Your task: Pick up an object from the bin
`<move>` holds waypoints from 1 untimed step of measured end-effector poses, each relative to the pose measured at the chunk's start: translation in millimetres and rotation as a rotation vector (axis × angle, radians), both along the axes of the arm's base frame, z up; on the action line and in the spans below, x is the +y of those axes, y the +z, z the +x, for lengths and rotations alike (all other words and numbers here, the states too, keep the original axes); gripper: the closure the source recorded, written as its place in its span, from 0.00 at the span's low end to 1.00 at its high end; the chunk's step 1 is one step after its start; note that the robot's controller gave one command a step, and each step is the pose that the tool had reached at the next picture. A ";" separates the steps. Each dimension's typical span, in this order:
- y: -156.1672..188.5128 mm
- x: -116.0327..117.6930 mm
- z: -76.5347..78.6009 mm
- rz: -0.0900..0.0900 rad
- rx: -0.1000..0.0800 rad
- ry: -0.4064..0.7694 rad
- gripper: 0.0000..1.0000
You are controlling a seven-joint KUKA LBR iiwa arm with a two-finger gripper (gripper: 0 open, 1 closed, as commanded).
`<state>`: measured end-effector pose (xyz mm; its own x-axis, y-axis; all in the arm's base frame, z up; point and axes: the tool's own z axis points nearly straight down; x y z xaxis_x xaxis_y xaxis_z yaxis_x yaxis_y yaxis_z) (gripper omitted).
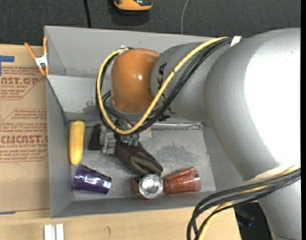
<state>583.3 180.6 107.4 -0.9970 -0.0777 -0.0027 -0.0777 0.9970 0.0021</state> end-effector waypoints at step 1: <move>0.0 0.0 0.0 0.000 0.000 0.000 1.00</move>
Offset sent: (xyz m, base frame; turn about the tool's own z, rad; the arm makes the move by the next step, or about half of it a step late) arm -0.0009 0.0142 -0.0374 -0.1219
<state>583.3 180.6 107.4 -0.9970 -0.0777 -0.0027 -0.0777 0.9970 0.0021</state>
